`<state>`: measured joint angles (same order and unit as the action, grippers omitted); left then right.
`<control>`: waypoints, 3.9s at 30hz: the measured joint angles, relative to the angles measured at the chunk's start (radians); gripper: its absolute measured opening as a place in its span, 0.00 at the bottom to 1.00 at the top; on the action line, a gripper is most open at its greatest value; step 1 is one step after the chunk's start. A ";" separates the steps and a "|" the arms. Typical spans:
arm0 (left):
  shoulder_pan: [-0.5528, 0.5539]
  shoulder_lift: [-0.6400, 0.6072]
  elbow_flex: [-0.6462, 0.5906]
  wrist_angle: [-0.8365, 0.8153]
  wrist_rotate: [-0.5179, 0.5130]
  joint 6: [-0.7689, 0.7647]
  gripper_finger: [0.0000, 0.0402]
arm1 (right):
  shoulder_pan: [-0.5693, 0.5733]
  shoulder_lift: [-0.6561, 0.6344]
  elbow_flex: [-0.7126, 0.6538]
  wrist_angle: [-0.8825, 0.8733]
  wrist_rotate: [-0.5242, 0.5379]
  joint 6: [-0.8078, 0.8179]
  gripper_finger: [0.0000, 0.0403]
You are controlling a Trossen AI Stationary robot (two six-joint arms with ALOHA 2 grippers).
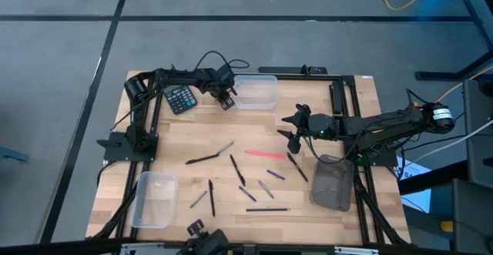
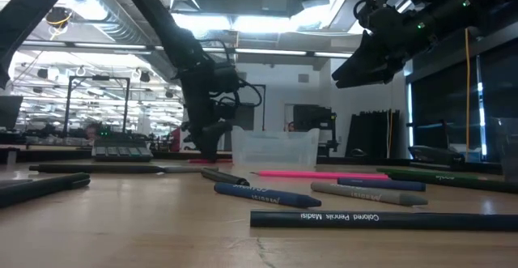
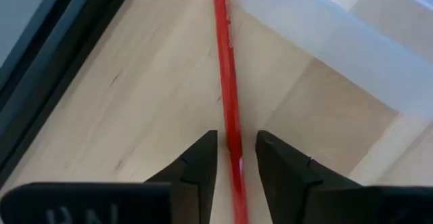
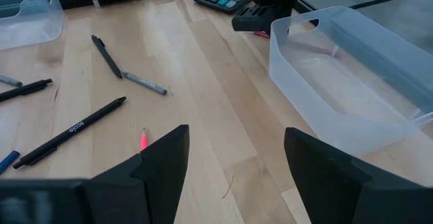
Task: Sort crayons/erasers/pens/pencils in bins
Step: Put the red pencil into the top transparent bin, then put the pink pencil into the top transparent bin
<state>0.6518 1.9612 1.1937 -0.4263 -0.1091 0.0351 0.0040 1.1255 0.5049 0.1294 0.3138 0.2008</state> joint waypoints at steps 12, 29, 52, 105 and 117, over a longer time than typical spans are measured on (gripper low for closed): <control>0.016 0.018 -0.001 -0.032 0.001 0.026 0.06 | 0.000 0.000 0.000 0.000 0.000 0.003 0.61; 0.019 -0.174 0.005 -0.053 -0.068 0.021 0.00 | 0.000 0.000 0.000 -0.020 0.008 -0.004 0.61; -0.292 -0.022 0.185 0.224 -0.084 0.168 0.00 | -0.009 0.000 0.000 0.059 0.010 -0.125 0.61; -0.644 0.088 0.032 0.219 0.163 0.033 0.23 | -0.010 -0.009 0.154 -0.411 0.164 -0.131 0.61; -0.625 0.091 0.036 0.163 0.126 0.000 0.02 | -0.008 -0.009 0.154 -0.453 0.160 -0.099 0.61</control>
<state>0.0269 2.0523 1.2293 -0.2631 0.0167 0.0353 -0.0038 1.1166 0.6586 -0.3236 0.4742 0.1022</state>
